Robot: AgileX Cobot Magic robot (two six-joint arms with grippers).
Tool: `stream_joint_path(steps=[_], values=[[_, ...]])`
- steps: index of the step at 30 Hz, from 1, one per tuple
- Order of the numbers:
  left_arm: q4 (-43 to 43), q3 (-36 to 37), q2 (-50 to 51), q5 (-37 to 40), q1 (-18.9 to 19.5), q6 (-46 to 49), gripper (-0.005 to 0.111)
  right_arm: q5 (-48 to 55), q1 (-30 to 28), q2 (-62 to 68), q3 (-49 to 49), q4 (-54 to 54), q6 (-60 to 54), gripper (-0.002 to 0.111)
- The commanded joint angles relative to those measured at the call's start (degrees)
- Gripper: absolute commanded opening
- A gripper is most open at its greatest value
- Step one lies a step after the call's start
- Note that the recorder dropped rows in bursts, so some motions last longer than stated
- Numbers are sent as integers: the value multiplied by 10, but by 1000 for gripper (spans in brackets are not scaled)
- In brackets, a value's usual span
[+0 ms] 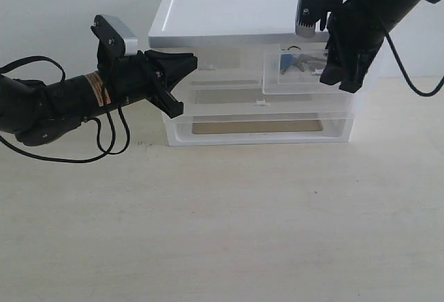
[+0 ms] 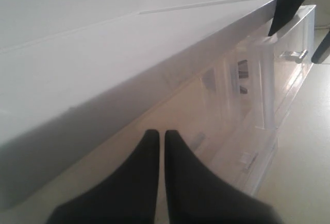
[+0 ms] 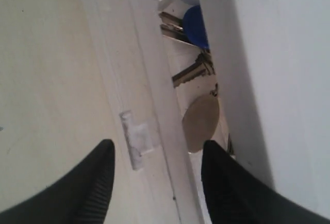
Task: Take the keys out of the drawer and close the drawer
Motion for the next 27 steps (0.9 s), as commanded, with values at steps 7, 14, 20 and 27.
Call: stream_joint_path(steps=[7,14,20,27], values=[[-16,-5,2,5,1,-4,4,-9,-2,7,-2,-6,-1,12],[-18,-5,2,6,1,-4,4,105,-2,7,-2,-6,-66,0],[-18,-5,2,6,1,-4,4,158,-2,-12,-2,9,-66,0],[-18,-5,2,6,1,-4,4,212,-2,-39,-2,22,-66,0]])
